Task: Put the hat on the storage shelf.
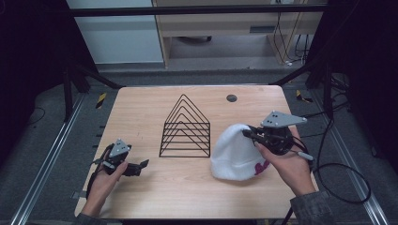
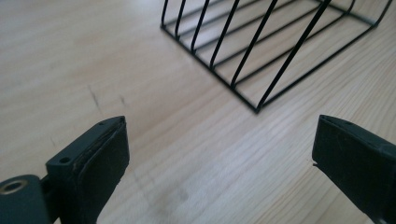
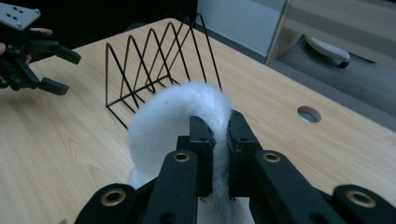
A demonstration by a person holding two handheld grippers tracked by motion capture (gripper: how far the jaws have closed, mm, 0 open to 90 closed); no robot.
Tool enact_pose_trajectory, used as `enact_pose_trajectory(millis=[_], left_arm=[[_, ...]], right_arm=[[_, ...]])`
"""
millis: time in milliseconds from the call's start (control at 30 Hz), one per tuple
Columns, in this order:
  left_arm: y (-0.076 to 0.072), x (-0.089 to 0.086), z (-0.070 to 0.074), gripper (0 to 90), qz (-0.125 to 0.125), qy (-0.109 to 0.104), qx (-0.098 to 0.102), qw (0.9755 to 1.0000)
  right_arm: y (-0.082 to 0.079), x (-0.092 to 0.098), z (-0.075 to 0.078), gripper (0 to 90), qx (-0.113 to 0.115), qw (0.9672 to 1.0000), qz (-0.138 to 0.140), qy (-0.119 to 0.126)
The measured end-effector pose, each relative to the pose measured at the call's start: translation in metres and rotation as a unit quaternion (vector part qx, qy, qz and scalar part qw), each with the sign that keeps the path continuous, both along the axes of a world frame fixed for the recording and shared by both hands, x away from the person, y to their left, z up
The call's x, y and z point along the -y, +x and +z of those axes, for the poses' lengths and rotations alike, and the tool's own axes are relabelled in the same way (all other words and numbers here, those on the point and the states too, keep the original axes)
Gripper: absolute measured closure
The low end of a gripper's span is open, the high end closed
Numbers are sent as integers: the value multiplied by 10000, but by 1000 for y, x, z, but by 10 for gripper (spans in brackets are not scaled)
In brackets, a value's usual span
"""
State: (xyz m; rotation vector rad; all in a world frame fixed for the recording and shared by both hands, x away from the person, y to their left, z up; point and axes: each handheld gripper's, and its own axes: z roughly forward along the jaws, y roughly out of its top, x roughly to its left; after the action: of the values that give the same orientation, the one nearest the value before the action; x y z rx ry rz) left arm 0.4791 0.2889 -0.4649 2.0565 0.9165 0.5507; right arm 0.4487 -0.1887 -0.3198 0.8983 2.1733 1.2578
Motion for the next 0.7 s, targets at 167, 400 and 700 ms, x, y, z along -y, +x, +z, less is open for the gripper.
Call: enact_pose_trajectory(millis=[167,400,700], left_arm=[[-1,12,29,40,-159,-68,167,9997],[-3,32,73,47,-388,-386,342,9979],[2,54,115,42,-686,-286,594,9955]], right_arm=[[0,-8,25,835,228,9997,-50,11],[5,-10,49,835,406,9989,-204,97],[14,-15,73,834,569,9975,-380,155]])
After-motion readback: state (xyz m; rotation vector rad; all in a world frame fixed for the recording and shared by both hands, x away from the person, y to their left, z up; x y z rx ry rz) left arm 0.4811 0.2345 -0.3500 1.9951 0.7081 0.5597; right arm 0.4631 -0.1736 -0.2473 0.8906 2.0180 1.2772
